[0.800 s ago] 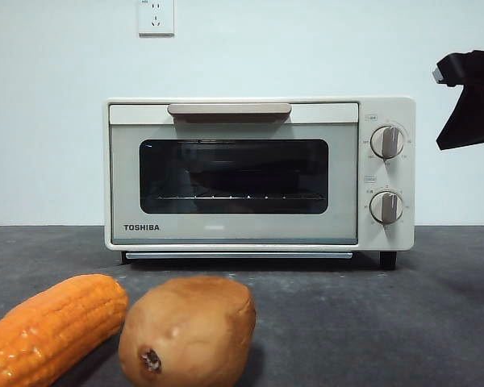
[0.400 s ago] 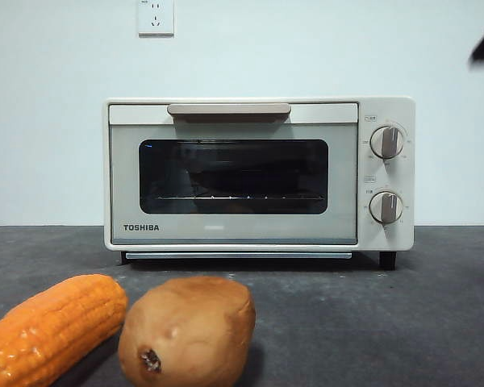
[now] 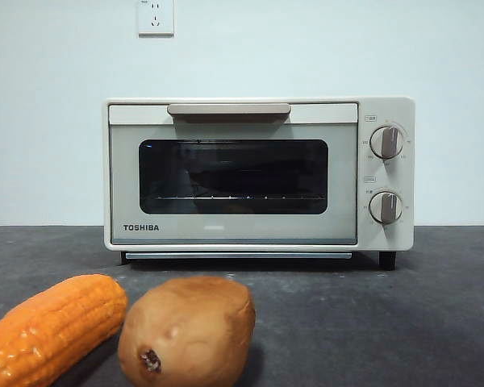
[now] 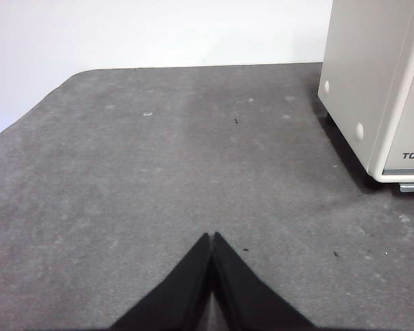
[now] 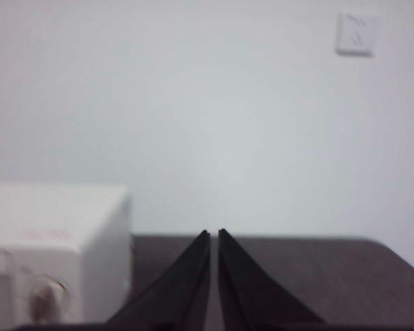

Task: Take the eggplant from the table,put the eggplant in the oven

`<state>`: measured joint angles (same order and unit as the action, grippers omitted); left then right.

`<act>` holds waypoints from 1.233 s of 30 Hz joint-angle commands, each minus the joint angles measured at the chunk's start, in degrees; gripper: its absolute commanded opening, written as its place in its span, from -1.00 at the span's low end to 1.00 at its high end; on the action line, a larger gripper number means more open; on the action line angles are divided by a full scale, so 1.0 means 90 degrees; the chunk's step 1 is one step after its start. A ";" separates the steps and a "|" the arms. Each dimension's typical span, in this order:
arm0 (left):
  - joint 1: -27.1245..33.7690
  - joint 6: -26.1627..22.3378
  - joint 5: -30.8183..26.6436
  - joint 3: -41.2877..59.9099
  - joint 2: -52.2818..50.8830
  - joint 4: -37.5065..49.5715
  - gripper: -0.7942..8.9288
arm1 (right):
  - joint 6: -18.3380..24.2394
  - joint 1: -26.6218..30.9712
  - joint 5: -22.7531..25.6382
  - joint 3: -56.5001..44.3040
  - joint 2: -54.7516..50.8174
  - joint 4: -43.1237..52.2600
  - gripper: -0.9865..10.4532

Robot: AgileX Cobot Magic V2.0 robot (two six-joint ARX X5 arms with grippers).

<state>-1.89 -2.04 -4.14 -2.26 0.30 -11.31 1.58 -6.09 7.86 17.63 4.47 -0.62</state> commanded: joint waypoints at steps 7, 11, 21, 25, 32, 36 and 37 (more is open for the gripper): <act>0.0007 -0.0032 0.0005 0.0039 -0.0012 0.0046 -0.83 | -0.0641 0.0663 -0.1528 -0.1141 -0.0102 -0.0141 -0.82; 0.0007 -0.0032 0.0005 0.0039 -0.0012 0.0044 -0.83 | -0.0656 0.0661 -0.1710 -0.1600 -0.0114 -0.0146 -0.82; 0.0005 -0.0032 0.0005 0.0039 -0.0012 0.0046 -0.83 | -0.0651 0.0661 -0.1702 -0.1892 -0.0236 -0.0362 -0.82; 0.0005 -0.0032 0.0005 0.0039 -0.0012 0.0046 -0.83 | -0.0651 0.0661 -0.1702 -0.1892 -0.0236 -0.0185 -0.82; 0.0005 -0.0032 0.0005 0.0039 -0.0012 0.0046 -0.83 | -0.0651 0.0661 -0.1702 -0.1889 -0.0236 -0.0165 -0.82; 0.0005 -0.0032 0.0005 0.0039 -0.0012 0.0046 -0.83 | -0.0651 0.0661 -0.1702 -0.1889 -0.0236 -0.0165 -0.82; 0.0005 -0.0032 0.0005 0.0039 -0.0012 0.0046 -0.83 | -0.0651 0.0661 -0.1702 -0.1889 -0.0236 -0.0165 -0.82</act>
<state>-1.89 -2.04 -4.14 -2.26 0.30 -11.31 -3.49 -0.25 -7.49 0.91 2.55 -2.68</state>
